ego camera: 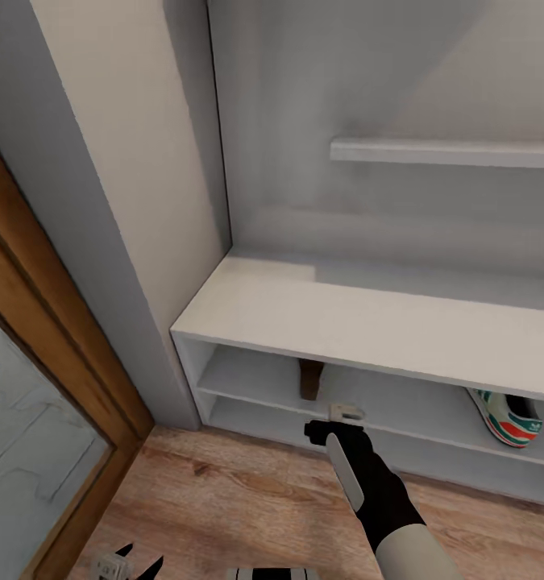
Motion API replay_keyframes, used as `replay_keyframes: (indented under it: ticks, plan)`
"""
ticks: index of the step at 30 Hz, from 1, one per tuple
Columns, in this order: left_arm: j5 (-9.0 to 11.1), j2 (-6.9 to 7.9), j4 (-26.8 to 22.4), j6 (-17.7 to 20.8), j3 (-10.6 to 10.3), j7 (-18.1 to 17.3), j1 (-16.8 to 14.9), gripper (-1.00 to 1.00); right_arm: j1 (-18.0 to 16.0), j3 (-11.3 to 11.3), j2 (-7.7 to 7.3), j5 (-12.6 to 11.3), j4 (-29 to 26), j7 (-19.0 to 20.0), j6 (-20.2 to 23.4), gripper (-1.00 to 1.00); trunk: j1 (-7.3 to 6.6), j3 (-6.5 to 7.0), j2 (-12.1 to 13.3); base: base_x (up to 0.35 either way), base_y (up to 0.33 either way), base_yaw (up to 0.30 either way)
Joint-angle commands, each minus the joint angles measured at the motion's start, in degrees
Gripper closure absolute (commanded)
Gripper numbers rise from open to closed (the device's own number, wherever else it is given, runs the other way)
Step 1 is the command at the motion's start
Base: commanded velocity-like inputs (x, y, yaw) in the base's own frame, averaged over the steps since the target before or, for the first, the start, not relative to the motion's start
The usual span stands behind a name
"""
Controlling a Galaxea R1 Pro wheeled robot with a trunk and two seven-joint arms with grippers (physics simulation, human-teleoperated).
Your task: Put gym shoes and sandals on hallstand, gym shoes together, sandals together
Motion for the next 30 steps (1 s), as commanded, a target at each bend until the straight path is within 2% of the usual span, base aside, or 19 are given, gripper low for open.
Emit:
replay_keyframes:
  ticks: [1, 17, 20, 22, 26, 27, 30]
  plan:
    - [0.4, 0.00, 0.1, 0.0, 0.1, -0.4, 0.0, -1.00, 0.0, 0.1, 0.00, -0.6, 0.0, -0.5, 0.1, -1.00, -0.05, -0.04, 0.0, -0.336, -0.100, 0.000]
    - [0.4, 0.01, 0.1, 0.1, 0.2, -0.4, 0.0, -1.00, 0.0, 0.1, 0.00, -0.5, 0.4, -0.5, 0.0, -1.00, -0.05, -0.04, 0.0, -0.297, -0.146, 0.000]
    - [0.4, 0.06, 0.1, 0.1, 0.2, -0.4, 0.0, -1.00, 0.0, 0.1, 0.00, -0.5, 4.0, -0.4, -1.3, -1.00, -0.05, -0.04, 0.0, -0.233, -0.200, 0.000]
    - [0.4, 0.14, 0.1, 0.1, 0.2, -0.4, 0.0, -1.00, 0.0, 0.1, 0.00, -0.4, 6.7, -0.3, -2.9, -1.00, -0.05, -0.04, 0.0, -0.237, -0.199, 0.000]
    - [0.4, 0.41, 0.2, 0.0, 0.2, -0.3, 0.1, -1.00, 0.0, 0.2, 0.00, -0.3, 14.5, -0.2, -9.6, -1.00, -0.05, -0.04, 0.0, -0.256, -0.195, 0.000]
    - [0.4, 0.52, 0.2, 0.0, 0.2, -0.2, 0.1, -1.00, 0.0, 0.2, 0.00, -0.3, 18.0, -0.1, -13.1, -1.00, -0.05, -0.04, 0.0, -0.266, -0.191, 0.000]
    - [0.4, 0.62, 0.2, 0.0, 0.2, 0.4, 0.2, -1.00, 0.1, 0.4, 0.00, -0.2, 23.7, 0.0, -19.0, -1.00, -0.05, -0.04, 0.0, -0.269, -0.189, 0.000]
